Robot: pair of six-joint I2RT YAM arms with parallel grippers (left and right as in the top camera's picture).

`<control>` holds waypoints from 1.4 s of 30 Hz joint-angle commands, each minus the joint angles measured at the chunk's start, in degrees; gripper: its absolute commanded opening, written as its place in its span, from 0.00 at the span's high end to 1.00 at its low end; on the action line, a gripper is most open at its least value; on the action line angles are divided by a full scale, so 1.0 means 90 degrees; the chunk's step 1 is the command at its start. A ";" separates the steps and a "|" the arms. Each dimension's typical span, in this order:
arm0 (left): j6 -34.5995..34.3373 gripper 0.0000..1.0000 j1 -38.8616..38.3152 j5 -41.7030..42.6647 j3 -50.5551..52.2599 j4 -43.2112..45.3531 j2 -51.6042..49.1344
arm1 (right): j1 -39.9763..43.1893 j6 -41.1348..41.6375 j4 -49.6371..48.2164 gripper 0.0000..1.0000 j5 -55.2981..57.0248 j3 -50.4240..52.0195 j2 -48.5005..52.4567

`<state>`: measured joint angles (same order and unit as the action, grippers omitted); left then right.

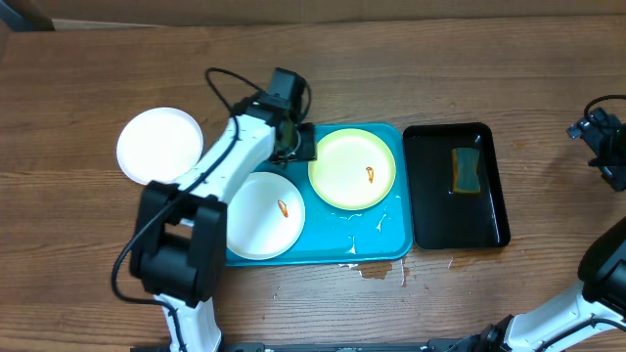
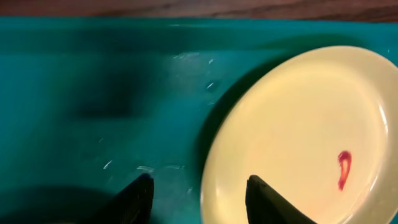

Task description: Clean dirty plates on tray and stack at the side

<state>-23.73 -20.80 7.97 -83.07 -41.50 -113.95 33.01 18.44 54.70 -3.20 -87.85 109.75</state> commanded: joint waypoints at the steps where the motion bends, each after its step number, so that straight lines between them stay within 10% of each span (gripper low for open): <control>1: 0.0117 0.51 -0.0056 -0.0032 -0.0121 0.0024 -0.0248 | 0.0012 0.0056 -0.0027 0.00 -0.0005 -0.0121 -0.0180; 15: 0.0211 0.74 -0.0153 -0.0022 -0.0114 -0.0005 -0.0435 | 0.0012 0.0056 -0.0024 0.00 -0.0005 -0.0121 -0.0180; 42: 0.0741 0.80 -0.0367 -0.0121 -0.0061 0.0146 -0.0437 | 0.0007 0.0100 0.0313 0.00 -0.0806 -0.0121 -0.0182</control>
<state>-18.44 -23.64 7.29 -83.07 -40.45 -117.30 33.01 18.65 54.52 -4.71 -87.96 109.75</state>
